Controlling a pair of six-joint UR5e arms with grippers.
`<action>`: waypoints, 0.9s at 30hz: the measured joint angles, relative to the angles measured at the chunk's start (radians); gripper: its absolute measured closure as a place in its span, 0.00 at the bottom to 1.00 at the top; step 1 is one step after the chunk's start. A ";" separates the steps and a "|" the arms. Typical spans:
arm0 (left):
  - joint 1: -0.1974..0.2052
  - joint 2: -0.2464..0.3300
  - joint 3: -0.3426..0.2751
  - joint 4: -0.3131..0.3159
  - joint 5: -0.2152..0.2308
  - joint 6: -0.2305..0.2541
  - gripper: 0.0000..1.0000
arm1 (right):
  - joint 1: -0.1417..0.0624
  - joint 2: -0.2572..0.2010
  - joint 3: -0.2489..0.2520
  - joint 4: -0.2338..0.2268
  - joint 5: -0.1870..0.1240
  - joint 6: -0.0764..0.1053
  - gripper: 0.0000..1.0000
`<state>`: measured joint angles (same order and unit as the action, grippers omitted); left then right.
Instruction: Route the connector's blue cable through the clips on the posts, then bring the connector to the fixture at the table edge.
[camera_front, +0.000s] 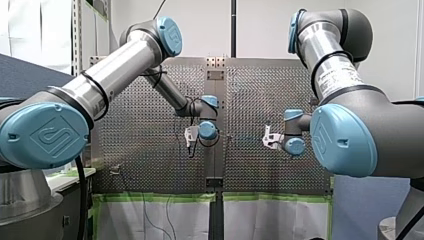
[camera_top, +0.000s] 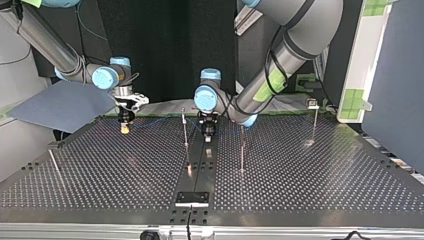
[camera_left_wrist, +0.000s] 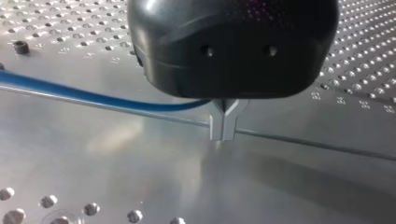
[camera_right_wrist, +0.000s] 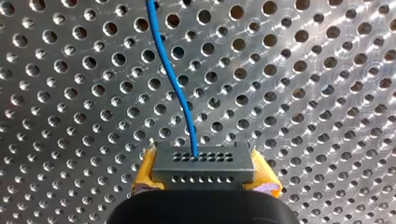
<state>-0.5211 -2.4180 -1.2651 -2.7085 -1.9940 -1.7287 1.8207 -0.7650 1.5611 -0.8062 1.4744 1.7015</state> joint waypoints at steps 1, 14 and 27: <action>0.000 0.000 0.000 0.000 0.000 0.000 1.00 | 0.000 0.000 0.000 0.000 0.000 0.000 1.00; 0.001 0.001 -0.003 -0.013 0.002 -0.002 0.46 | 0.002 0.000 0.000 0.002 -0.004 0.003 1.00; -0.017 0.002 -0.006 -0.102 -0.080 0.038 0.11 | 0.005 0.000 0.000 0.008 -0.005 0.003 1.00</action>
<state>-0.5382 -2.4157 -1.2712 -2.8109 -2.0739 -1.6910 1.8256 -0.7649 1.5611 -0.7979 1.4697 1.7046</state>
